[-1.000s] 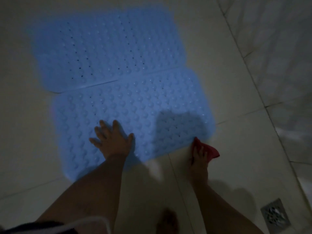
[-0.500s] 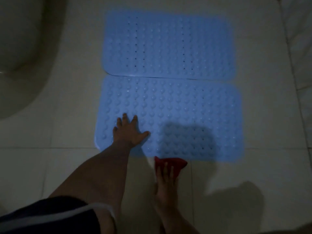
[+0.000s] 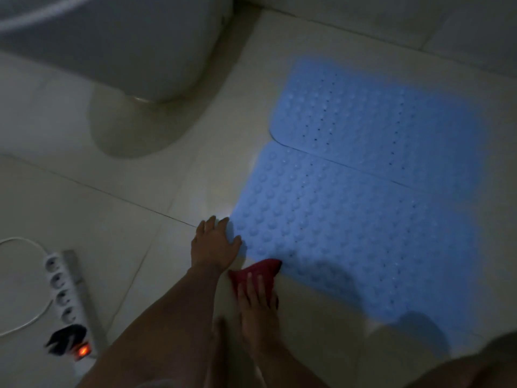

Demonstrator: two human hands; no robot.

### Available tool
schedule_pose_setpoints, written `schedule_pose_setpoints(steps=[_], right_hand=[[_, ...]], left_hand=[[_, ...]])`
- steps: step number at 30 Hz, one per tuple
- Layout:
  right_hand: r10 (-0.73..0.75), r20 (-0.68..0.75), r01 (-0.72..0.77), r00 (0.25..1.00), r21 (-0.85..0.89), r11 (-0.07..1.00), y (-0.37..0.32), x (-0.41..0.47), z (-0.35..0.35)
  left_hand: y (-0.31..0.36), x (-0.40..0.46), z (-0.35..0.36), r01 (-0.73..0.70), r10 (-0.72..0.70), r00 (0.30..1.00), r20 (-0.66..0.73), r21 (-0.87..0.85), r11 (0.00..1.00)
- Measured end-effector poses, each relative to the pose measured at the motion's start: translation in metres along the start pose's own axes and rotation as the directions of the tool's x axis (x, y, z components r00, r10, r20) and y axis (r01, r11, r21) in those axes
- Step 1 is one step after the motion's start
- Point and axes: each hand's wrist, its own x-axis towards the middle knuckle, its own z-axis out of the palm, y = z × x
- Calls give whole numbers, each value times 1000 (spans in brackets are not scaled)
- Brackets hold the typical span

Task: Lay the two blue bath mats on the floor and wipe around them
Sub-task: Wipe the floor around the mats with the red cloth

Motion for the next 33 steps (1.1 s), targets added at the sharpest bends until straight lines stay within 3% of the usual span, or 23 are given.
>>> schedule_pose_setpoints(steps=[5, 10, 14, 18, 20, 23, 26, 29, 31, 33], right_hand=[[-239, 51, 244, 970, -150, 958, -39, 45, -17], [-351, 36, 348, 936, -250, 904, -68, 105, -38], [-338, 22, 334, 941, -222, 916, -80, 146, -57], [-314, -122, 298, 941, -134, 945, -81, 194, -104], [-266, -66, 259, 962, -106, 960, -77, 220, -135], [-248, -116, 233, 962, -133, 963, -59, 255, -172], [-268, -101, 251, 958, -153, 956, -42, 282, -196], [-277, -70, 265, 958, -149, 953, -34, 294, -205], [-293, -74, 280, 953, -142, 949, -31, 297, -203], [-301, -84, 288, 950, -136, 948, -31, 297, -200]], left_hand=[[-42, -4, -21, 161, -179, 974, -140, -129, 978], [-74, 6, -37, 205, -286, 907, -310, -267, 942], [-84, 16, -39, 229, -341, 874, -346, -326, 917], [-74, 31, -35, 219, -323, 891, -319, -321, 921], [-64, 37, -32, 194, -294, 901, -318, -311, 930], [-46, 49, -21, 118, -187, 938, -293, -238, 964], [-29, 61, -4, -168, 145, 966, -215, -91, 982], [-12, 62, 19, -458, 457, 886, -79, -5, 889], [-9, 56, 33, -486, 481, 874, 68, 89, 869], [-13, 51, 47, -484, 469, 874, 130, 152, 862]])
